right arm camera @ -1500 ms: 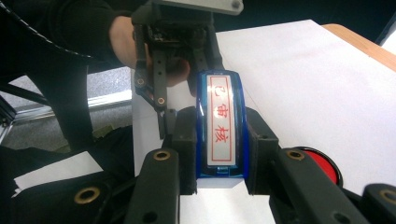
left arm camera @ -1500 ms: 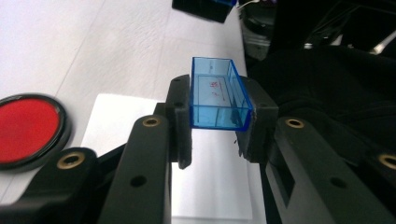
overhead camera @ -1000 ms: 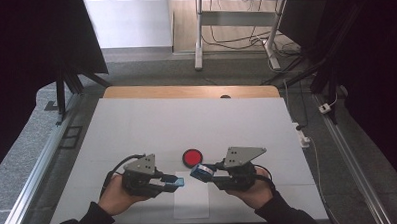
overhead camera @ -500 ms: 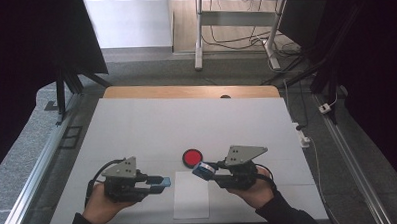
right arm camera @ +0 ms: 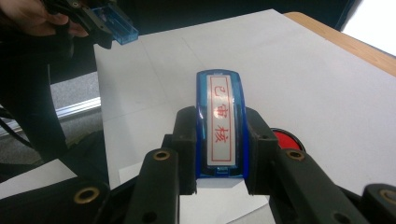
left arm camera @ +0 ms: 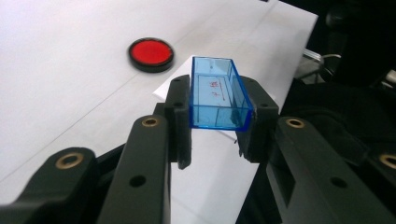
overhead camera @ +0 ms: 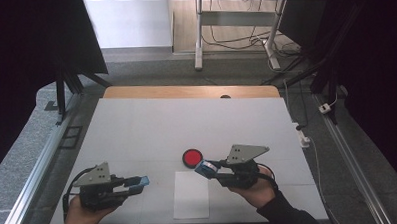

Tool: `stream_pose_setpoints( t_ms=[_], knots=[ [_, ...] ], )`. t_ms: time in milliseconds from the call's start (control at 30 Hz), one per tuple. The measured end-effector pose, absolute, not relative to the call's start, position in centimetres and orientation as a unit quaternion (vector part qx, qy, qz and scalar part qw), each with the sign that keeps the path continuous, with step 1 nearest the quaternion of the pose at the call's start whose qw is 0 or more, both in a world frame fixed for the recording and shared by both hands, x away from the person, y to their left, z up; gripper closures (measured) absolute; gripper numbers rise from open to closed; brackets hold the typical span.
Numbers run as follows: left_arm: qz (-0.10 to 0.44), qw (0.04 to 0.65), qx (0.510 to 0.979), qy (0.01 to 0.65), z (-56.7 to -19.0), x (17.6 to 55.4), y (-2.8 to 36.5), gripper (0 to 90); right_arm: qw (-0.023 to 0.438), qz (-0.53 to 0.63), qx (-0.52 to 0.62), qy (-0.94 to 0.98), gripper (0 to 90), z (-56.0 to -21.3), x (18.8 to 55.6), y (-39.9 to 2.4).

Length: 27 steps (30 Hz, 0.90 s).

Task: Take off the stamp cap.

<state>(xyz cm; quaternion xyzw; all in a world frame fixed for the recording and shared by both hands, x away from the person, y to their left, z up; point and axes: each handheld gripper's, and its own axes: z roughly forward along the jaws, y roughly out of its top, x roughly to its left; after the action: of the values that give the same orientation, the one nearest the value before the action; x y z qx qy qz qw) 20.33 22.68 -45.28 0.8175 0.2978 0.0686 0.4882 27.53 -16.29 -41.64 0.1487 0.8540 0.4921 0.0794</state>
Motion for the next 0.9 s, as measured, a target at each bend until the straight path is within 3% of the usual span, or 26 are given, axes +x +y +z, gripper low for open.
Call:
stream_pose_setpoints(
  t_ms=[367,900],
  knots=[
    [0.091,0.472,0.797,0.366,-46.1,18.9,25.0,68.0,0.086,0.485,0.156,0.856,70.7,-41.7,27.7,-16.6],
    [0.119,0.434,0.791,0.415,-46.7,17.4,26.7,67.8,0.095,0.476,0.17,0.857,70.8,-42.1,28.0,-16.9]
  ],
)
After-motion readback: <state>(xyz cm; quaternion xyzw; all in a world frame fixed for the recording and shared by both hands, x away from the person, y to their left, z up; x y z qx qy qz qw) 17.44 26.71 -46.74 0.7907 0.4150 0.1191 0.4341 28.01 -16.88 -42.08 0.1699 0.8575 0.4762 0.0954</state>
